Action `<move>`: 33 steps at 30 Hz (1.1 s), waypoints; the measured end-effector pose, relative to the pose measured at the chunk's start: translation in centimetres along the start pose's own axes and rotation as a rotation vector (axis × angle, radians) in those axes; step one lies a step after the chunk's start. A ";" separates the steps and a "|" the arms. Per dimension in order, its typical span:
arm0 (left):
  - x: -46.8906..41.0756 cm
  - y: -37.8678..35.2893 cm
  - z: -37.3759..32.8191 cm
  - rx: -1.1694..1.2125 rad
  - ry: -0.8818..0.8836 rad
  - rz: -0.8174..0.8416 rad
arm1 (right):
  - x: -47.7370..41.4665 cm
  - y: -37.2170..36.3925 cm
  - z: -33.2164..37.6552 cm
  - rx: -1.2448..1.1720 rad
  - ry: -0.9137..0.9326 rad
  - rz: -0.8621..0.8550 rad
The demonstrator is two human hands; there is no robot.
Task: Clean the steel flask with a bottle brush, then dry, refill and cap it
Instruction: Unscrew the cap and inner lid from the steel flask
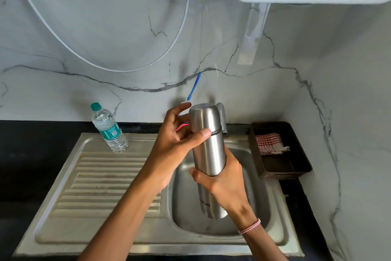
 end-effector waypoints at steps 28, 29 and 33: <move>1.3 0.0 -3.2 -0.041 0.000 -0.291 | 0.7 0.8 -1.0 0.126 0.165 -0.052; 1.2 0.3 -2.8 -0.006 0.020 -0.265 | 0.7 0.9 -1.0 0.114 0.158 -0.054; 1.0 1.1 -1.5 0.114 0.079 -0.159 | 0.3 1.3 -1.3 0.092 0.144 -0.060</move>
Point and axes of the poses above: each hand's wrist, its own x-axis away from the middle knuckle, its own y-axis out of the back of the hand, z = x × y, the point moved 2 cm from there along -x, towards the middle knuckle, and after that the axes turned 12 degrees about -z, right-handed, at the moved point
